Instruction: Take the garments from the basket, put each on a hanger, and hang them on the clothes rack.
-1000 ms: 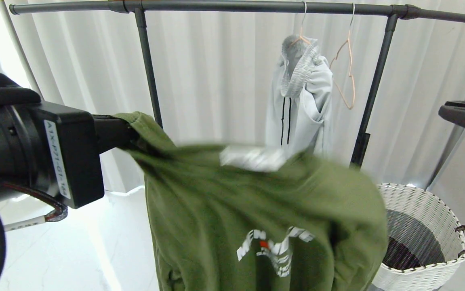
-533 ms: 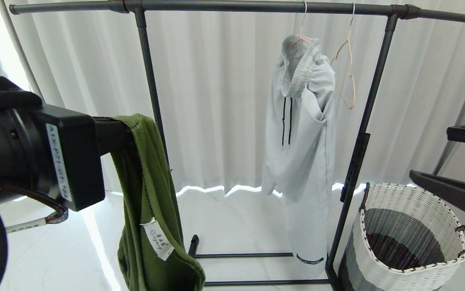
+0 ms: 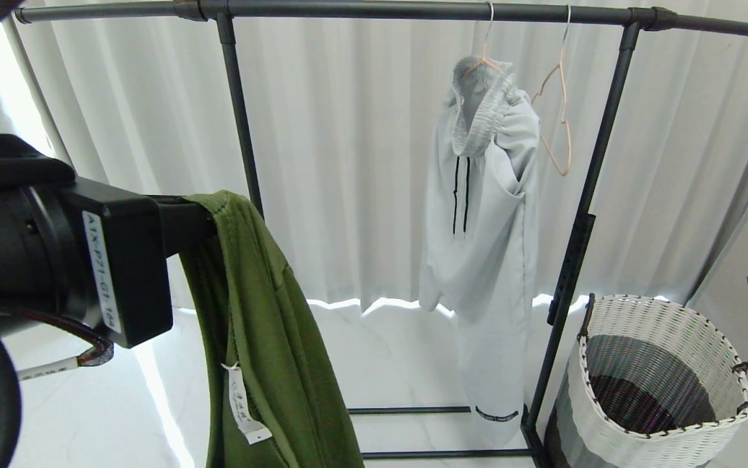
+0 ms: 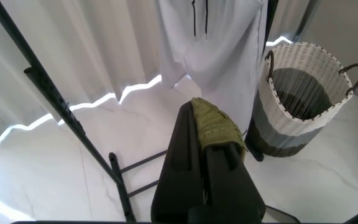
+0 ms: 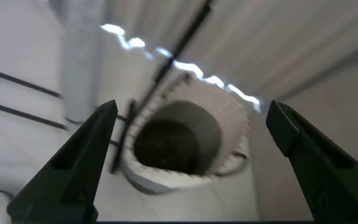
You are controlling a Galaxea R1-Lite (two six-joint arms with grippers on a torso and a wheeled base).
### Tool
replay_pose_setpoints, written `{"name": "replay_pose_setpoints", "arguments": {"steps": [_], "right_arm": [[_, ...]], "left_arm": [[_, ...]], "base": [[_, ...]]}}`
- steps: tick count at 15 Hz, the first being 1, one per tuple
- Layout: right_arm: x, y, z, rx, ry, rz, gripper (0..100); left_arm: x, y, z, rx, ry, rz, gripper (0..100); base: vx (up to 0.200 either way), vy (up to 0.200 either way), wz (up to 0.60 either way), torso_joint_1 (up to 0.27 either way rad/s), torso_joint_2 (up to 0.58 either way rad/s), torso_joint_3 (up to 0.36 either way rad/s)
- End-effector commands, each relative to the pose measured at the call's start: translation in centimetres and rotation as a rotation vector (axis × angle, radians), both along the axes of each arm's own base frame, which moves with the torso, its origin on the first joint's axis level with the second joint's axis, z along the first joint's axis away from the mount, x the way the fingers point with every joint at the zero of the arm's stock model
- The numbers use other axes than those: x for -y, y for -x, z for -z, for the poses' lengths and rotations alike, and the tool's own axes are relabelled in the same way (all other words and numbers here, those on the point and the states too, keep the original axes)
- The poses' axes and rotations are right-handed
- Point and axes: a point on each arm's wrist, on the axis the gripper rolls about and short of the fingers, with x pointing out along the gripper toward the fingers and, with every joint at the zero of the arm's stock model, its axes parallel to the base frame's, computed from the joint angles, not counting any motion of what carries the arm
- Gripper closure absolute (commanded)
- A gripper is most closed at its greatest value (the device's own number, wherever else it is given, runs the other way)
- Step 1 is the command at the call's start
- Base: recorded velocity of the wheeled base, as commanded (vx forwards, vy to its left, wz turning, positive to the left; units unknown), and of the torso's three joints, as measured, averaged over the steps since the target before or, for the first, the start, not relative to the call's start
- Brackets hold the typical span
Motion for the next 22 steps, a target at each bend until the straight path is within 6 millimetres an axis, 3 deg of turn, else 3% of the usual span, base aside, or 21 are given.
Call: {"name": "replay_pose_setpoints", "arguments": {"steps": [1, 7, 13, 22], "right_arm": [[1.7, -0.4, 1.1, -0.011, 0.070, 0.126, 0], [1.6, -2.9, 1.9, 0.075, -0.119, 0.133, 0], [1.5, -2.9, 1.9, 0.090, -0.179, 0.140, 0], [1.5, -2.9, 1.8, 0.094, -0.194, 0.142, 0]], "left_arm": [[0.0, 0.0, 0.2, -0.004, -0.006, -0.003, 100], [-0.6, 0.2, 1.0, 0.028, -0.111, 0.016, 100], [-0.7, 0.1, 1.7, 0.020, -0.133, -0.008, 100], [-0.7, 0.1, 1.9, 0.024, -0.147, -0.035, 100]], "base": [[0.000, 0.000, 0.00, 0.000, 0.00, 0.000], [0.000, 0.000, 0.00, 0.009, -0.03, -0.022], [0.000, 0.000, 0.00, 0.114, -0.38, -0.274], [0.000, 0.000, 0.60, 0.192, -0.47, -0.280]]}}
